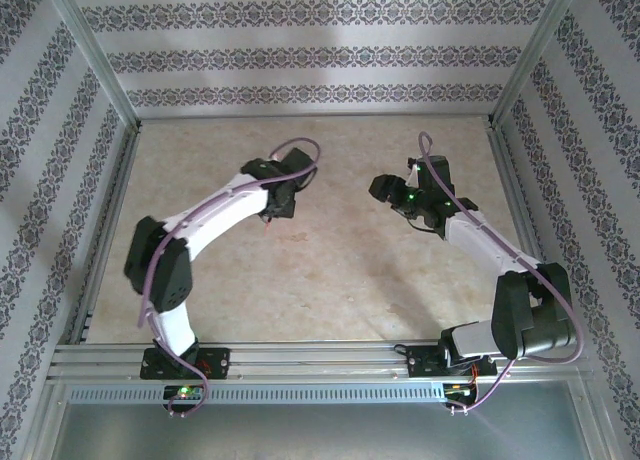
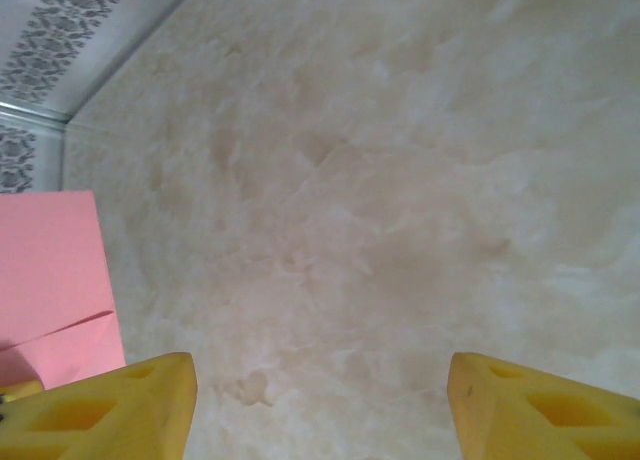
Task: Fold a paper plane with a square sheet of paper (pick it up from the middle)
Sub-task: Turn over the paper at the center of the table.
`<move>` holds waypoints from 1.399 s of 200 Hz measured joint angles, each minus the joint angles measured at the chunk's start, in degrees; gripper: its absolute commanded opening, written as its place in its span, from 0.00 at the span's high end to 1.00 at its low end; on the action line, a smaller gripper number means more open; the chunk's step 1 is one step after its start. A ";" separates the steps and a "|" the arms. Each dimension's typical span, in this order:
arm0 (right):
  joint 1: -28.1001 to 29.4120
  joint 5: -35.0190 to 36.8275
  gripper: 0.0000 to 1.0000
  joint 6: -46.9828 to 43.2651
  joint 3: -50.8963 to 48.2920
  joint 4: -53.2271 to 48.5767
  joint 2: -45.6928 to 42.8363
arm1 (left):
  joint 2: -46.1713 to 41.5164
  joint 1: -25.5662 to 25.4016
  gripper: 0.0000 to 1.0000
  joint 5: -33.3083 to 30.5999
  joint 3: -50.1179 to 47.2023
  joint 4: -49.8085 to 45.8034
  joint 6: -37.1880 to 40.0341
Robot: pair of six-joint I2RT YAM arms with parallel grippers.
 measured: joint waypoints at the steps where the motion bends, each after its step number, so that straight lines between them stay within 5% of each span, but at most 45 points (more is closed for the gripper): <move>1: 0.00 0.15 0.32 -0.04 -0.04 -0.02 -0.04 | 0.50 -0.17 0.91 -0.44 0.26 -0.42 0.00; 53: 0.00 3.37 0.32 -0.55 -1.36 -2.40 -0.33 | 14.71 -5.33 0.74 -6.03 7.43 -6.97 -0.42; 111: 0.02 4.04 0.34 -0.13 -2.16 -2.34 -0.31 | 11.67 -4.42 0.41 10.36 1.01 1.62 -1.75; 137: 2.01 3.41 0.40 0.07 -2.03 -1.95 1.03 | 1.66 0.15 0.33 21.27 -8.92 10.38 -3.17; 168: 10.78 1.92 0.51 0.00 2.38 -1.84 8.35 | -11.74 9.35 0.22 29.33 -21.75 22.14 -7.13; 225: 27.45 -2.71 0.64 0.15 17.49 -1.25 26.49 | -27.89 23.87 0.03 33.94 -43.95 34.01 -14.38; 280: 31.63 -5.22 0.65 0.72 27.56 -4.15 38.58 | -33.42 28.44 0.00 36.57 -49.31 37.16 -16.39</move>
